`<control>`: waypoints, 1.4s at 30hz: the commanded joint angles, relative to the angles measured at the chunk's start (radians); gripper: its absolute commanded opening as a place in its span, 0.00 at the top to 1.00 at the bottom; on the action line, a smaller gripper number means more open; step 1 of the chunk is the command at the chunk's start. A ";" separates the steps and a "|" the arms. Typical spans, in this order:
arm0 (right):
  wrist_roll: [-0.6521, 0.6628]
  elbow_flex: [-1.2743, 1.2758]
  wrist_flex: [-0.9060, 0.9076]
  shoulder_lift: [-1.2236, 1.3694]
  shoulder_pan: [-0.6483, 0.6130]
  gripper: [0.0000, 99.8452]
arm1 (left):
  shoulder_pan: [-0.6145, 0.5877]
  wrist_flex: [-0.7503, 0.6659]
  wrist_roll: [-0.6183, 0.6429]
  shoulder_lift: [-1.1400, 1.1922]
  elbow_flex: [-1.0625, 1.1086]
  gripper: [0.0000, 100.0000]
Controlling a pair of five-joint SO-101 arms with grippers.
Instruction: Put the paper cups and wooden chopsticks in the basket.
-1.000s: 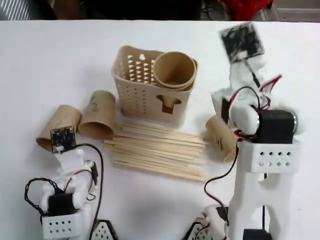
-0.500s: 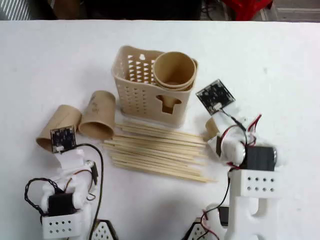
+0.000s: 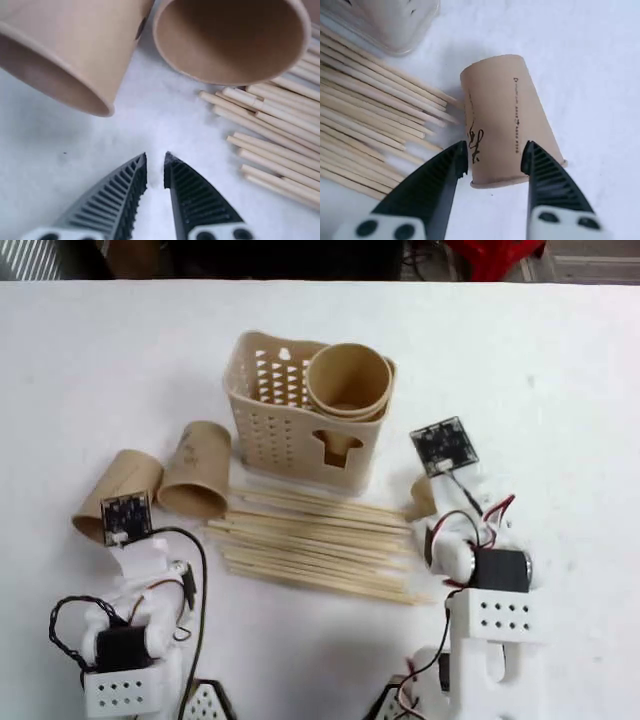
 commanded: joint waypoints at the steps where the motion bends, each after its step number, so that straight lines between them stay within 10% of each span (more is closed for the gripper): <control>1: -0.130 -0.003 0.008 -0.018 0.053 0.81 | -0.008 0.003 0.009 -0.010 -0.002 0.92; 14: -0.359 0.011 0.079 -0.008 0.193 0.81 | -0.008 0.003 0.009 -0.010 -0.002 0.92; 27: -0.359 0.140 -0.311 -0.010 0.186 0.81 | -0.008 0.003 0.009 -0.010 -0.002 0.92; 42: -0.071 0.301 -0.498 -0.016 0.054 0.81 | -0.008 0.003 0.009 -0.010 -0.002 0.92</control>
